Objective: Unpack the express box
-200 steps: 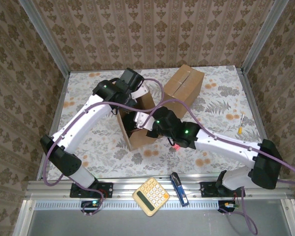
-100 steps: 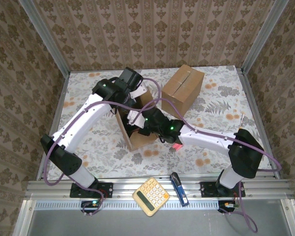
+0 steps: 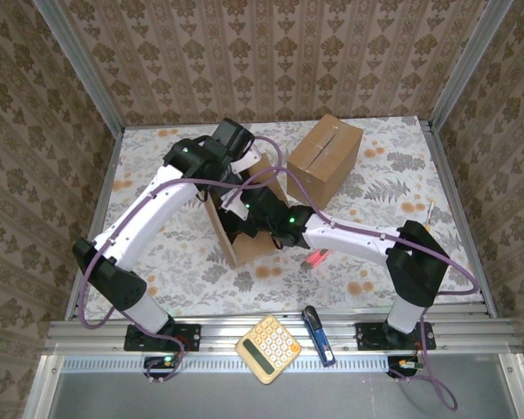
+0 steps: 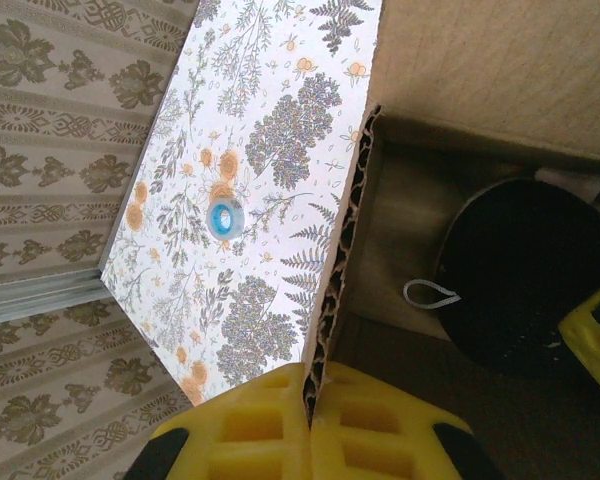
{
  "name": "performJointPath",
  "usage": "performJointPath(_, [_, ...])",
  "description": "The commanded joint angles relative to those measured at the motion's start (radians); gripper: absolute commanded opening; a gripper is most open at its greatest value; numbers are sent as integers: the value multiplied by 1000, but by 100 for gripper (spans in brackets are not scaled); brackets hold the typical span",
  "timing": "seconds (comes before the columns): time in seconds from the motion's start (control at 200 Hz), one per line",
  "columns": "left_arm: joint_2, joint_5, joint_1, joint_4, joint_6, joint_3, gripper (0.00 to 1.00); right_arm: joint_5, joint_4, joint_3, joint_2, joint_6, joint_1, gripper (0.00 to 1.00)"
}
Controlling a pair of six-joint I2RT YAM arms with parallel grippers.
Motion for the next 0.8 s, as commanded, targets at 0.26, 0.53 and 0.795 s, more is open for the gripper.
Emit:
performJointPath(0.26, [-11,0,-40,-45,-36,57,0,61,-266,179,133,324,-23,32])
performJointPath(0.53, [-10,0,-49,-46,-42,49,0,33,-275,178,172,476,-25,67])
performJointPath(0.795, [-13,3,-57,-38,-43,35,0,26,-337,241,285,527,-35,80])
